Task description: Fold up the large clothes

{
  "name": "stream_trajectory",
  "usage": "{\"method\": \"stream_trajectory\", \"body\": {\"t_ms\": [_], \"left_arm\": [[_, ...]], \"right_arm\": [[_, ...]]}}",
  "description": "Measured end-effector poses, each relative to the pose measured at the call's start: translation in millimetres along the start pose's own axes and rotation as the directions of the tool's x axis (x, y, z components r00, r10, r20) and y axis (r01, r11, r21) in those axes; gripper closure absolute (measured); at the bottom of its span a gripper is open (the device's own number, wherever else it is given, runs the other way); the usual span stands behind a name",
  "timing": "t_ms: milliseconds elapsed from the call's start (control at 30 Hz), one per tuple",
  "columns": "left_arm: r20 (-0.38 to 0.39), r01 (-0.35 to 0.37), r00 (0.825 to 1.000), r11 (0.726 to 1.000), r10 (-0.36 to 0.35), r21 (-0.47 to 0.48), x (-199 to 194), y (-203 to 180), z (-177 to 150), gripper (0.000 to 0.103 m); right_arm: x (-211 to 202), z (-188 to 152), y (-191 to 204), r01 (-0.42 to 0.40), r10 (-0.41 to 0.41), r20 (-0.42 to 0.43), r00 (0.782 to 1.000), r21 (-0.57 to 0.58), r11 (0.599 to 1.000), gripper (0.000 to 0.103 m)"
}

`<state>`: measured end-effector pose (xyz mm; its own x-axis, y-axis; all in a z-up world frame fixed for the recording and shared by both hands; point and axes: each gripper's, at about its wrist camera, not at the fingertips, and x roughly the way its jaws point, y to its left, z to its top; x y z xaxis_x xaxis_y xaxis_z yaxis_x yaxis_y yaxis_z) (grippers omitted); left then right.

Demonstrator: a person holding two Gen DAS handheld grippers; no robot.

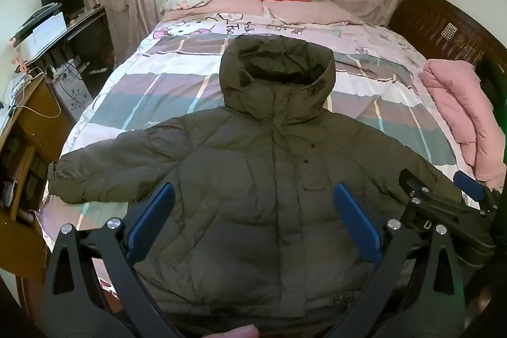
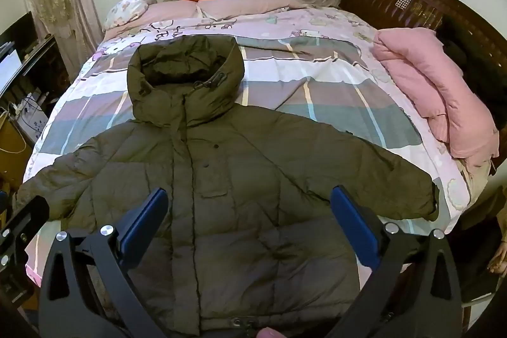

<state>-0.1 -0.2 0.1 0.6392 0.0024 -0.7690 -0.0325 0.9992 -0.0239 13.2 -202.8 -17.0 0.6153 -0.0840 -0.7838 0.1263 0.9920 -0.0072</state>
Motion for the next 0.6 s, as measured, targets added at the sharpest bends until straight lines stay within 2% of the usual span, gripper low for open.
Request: {"method": "stream_trajectory", "body": {"t_ms": [600], "left_arm": [[-0.004,-0.003,1.0,1.0,0.003,0.001,0.2,0.4,-0.5,0.002]], "right_arm": [[1.2,-2.7,4.2,-0.009,0.009,-0.013,1.0,0.0,1.0,0.001]]}}
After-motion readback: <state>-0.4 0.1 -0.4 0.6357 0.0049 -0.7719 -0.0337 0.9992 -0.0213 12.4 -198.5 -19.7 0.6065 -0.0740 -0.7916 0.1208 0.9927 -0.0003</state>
